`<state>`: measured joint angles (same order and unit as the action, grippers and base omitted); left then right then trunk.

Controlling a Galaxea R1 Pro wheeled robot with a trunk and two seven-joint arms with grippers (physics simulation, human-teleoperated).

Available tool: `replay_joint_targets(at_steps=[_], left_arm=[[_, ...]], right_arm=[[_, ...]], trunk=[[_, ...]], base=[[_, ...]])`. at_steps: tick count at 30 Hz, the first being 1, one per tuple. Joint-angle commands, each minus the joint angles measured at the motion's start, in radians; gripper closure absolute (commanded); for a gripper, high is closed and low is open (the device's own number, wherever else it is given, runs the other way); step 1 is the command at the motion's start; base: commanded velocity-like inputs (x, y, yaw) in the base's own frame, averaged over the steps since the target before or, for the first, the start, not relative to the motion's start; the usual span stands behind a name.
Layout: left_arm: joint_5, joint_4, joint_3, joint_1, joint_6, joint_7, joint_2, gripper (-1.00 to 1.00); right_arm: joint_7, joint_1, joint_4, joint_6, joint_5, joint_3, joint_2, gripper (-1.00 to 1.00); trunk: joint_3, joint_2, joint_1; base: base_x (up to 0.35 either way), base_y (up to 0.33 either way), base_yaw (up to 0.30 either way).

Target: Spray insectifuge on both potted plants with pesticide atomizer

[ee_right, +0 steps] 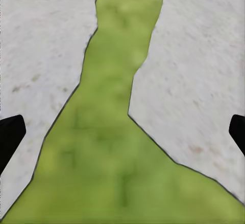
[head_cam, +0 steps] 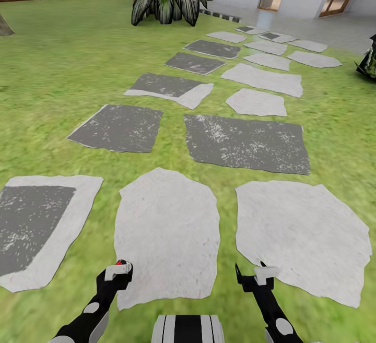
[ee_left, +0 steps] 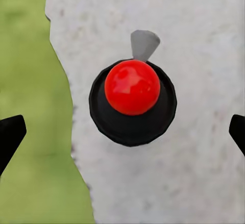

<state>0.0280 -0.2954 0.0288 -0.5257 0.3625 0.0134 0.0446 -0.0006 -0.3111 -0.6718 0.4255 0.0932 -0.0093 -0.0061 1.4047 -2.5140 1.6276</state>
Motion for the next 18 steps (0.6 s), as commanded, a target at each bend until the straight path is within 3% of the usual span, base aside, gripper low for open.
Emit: replay_joint_targets(at_steps=[1, 18], left_arm=[[0.003, 0.001, 0.0, 0.0, 0.004, 0.0, 0.0, -1.0], [0.001, 0.001, -0.001, -0.002, 0.006, 0.0, 0.0, -1.0]], right_arm=[[0.001, 0.0, 0.0, 0.003, 0.008, -0.001, 0.0, -1.0], [-0.002, 0.0, 0.0, 0.003, 0.008, 0.0, 0.0, -1.0]], trunk=[[0.001, 0.0, 0.0], [0.008, 0.0, 0.0]], base=[[0.0, 0.0, 0.0], [0.0, 0.0, -0.02]])
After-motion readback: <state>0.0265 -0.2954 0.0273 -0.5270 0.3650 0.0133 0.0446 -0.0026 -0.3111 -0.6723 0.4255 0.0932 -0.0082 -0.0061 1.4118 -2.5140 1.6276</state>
